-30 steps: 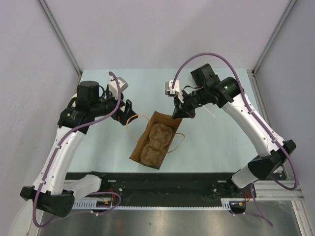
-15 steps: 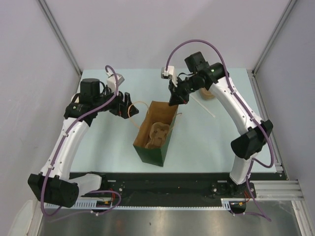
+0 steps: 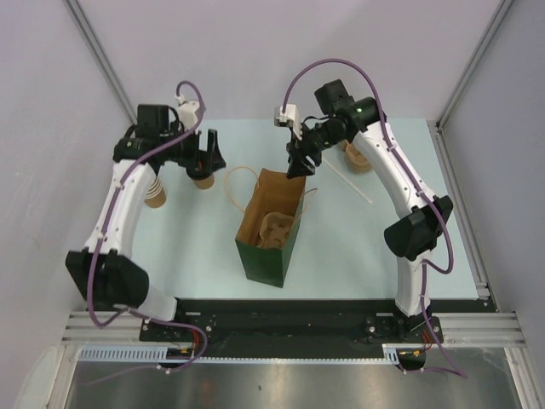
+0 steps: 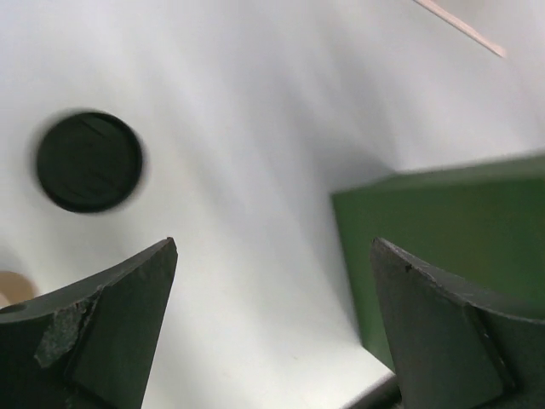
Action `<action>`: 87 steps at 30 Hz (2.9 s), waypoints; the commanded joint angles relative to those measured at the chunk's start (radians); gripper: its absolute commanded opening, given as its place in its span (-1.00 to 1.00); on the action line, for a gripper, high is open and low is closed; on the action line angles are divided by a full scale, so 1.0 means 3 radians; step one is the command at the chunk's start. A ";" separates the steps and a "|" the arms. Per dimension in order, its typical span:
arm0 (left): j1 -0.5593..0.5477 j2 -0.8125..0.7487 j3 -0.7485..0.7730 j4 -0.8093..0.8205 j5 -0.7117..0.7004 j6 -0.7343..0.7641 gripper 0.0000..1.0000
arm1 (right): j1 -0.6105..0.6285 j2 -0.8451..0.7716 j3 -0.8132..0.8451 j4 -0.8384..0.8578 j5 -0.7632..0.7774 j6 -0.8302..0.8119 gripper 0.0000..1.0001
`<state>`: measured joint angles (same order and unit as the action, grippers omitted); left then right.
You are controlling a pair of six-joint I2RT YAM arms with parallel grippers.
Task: Pack the takeout coffee
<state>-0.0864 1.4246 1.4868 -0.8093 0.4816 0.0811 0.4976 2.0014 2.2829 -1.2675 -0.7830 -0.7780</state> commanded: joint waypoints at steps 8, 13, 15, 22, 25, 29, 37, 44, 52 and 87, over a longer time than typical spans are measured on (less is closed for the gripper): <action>0.0191 0.1468 0.1588 -0.0697 -0.0767 0.0446 0.99 | -0.0058 0.0022 0.0326 -0.0009 0.0186 0.0205 0.63; 0.0262 0.1831 0.1936 -0.0764 -0.0808 0.0435 0.99 | -0.0063 -0.0024 0.0326 -0.0014 0.0263 0.0333 0.78; 0.0268 0.1959 0.2003 -0.0769 -0.0813 0.0446 0.99 | -0.0063 -0.0034 0.0321 -0.0019 0.0294 0.0359 0.89; 0.0278 0.2195 0.2085 -0.0790 -0.0884 0.0446 0.99 | -0.0069 -0.0039 0.0331 -0.0024 0.0334 0.0400 0.96; 0.0278 0.2261 0.2105 -0.0784 -0.0895 0.0456 0.99 | -0.0079 -0.0039 0.0331 -0.0024 0.0340 0.0410 0.99; 0.0375 0.2343 0.2121 -0.0795 -0.0874 0.0456 0.99 | -0.0084 -0.0039 0.0341 -0.0014 0.0345 0.0435 0.99; 0.0446 0.2471 0.2146 -0.0820 -0.0808 0.0441 0.99 | -0.0094 -0.0014 0.0372 -0.0019 0.0355 0.0456 0.99; 0.0452 0.2522 0.2162 -0.0810 -0.0721 0.0451 0.99 | -0.0104 0.0032 0.0423 -0.0019 0.0370 0.0461 0.99; 0.0452 0.2502 0.2187 -0.0769 -0.0614 0.0410 0.99 | -0.0109 0.0073 0.0454 -0.0035 0.0370 0.0456 0.99; 0.0447 0.2650 0.1973 -0.0667 -0.0659 0.0400 0.79 | -0.0156 0.0104 0.0536 -0.0070 0.0391 0.0446 0.99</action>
<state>0.0463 2.2173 2.0884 -1.0294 0.2756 0.2008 0.4541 2.0369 2.4001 -1.2751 -0.6674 -0.6537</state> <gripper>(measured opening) 0.896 0.994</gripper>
